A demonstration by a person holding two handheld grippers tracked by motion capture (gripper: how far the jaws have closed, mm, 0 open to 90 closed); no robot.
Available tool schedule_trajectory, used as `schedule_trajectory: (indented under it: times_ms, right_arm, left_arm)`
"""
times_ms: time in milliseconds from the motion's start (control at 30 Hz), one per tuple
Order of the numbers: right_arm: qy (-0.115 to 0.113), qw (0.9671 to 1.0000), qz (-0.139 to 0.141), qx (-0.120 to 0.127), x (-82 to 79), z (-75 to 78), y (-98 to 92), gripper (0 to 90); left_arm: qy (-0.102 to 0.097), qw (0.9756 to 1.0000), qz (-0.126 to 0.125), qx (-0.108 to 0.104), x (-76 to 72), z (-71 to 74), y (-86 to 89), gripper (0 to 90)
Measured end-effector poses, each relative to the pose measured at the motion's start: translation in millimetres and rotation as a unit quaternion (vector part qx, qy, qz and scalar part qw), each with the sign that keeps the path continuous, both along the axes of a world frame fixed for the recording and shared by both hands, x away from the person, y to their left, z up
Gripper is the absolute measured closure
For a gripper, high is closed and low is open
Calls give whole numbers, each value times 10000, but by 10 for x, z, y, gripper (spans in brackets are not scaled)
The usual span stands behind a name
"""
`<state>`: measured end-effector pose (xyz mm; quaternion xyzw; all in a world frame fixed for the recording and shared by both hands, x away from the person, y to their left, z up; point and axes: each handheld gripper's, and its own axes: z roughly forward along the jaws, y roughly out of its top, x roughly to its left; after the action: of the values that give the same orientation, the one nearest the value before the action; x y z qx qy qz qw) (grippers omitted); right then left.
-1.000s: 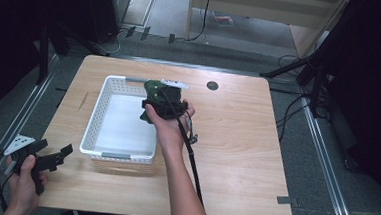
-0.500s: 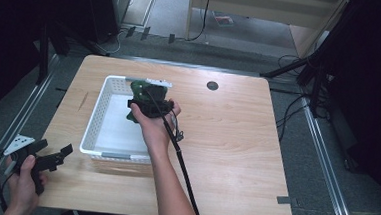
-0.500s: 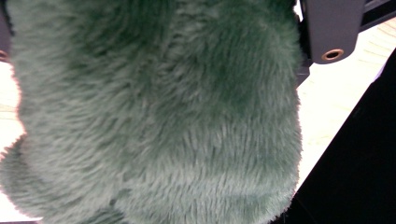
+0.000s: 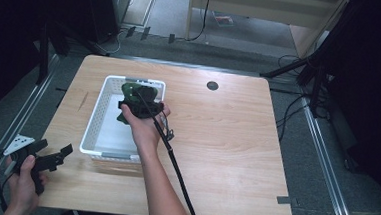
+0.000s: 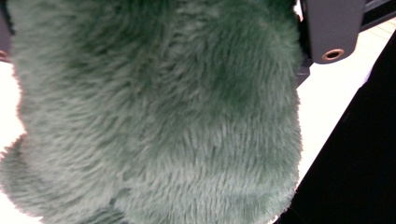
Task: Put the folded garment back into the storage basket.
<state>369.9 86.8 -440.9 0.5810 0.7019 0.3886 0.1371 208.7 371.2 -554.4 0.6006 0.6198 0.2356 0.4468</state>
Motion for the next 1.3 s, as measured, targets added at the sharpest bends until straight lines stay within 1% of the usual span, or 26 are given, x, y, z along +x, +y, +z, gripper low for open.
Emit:
schedule_trajectory:
  times_ms: [233,300,467,533,667,700,733,767,867,1033,1233,1300]
  right_arm:
    - [150,9999,-80,23,41,-130,115,228]
    - [168,9998,-53,-3,53,-179,156,227]
    - [294,9995,-6,-125,78,-285,272,223]
    - [357,9992,37,-163,97,-324,302,219]
    - [585,9980,87,-231,151,-401,332,208]
    - [592,9979,105,-235,164,-418,329,204]
    - [592,9979,105,-235,164,-418,329,204]
    - [672,9974,59,-242,179,-431,330,191]
    - [665,9975,69,-234,189,-441,325,163]
    - [736,9970,73,-208,196,-446,324,142]
    - [695,9975,96,-128,195,-420,308,118]
    - [657,9977,102,-146,187,-402,301,117]
  left_arm:
    - [-5,10000,0,1,0,0,0,0]
    - [-16,10000,24,-12,1,-1,-4,0]
    - [-11,10000,12,-13,1,-1,-1,0]
    - [-6,10000,8,-15,1,0,0,0]
    - [0,10000,6,-18,0,0,2,0]
    - [0,10000,8,-19,0,0,1,0]
    - [0,10000,8,-19,0,0,1,0]
    - [4,10000,8,-18,0,0,2,0]
    - [2,10000,11,-14,1,0,1,0]
    - [2,10000,6,-15,1,0,1,0]
    - [3,10000,3,-20,1,0,1,0]
    - [4,10000,6,-22,1,0,2,0]
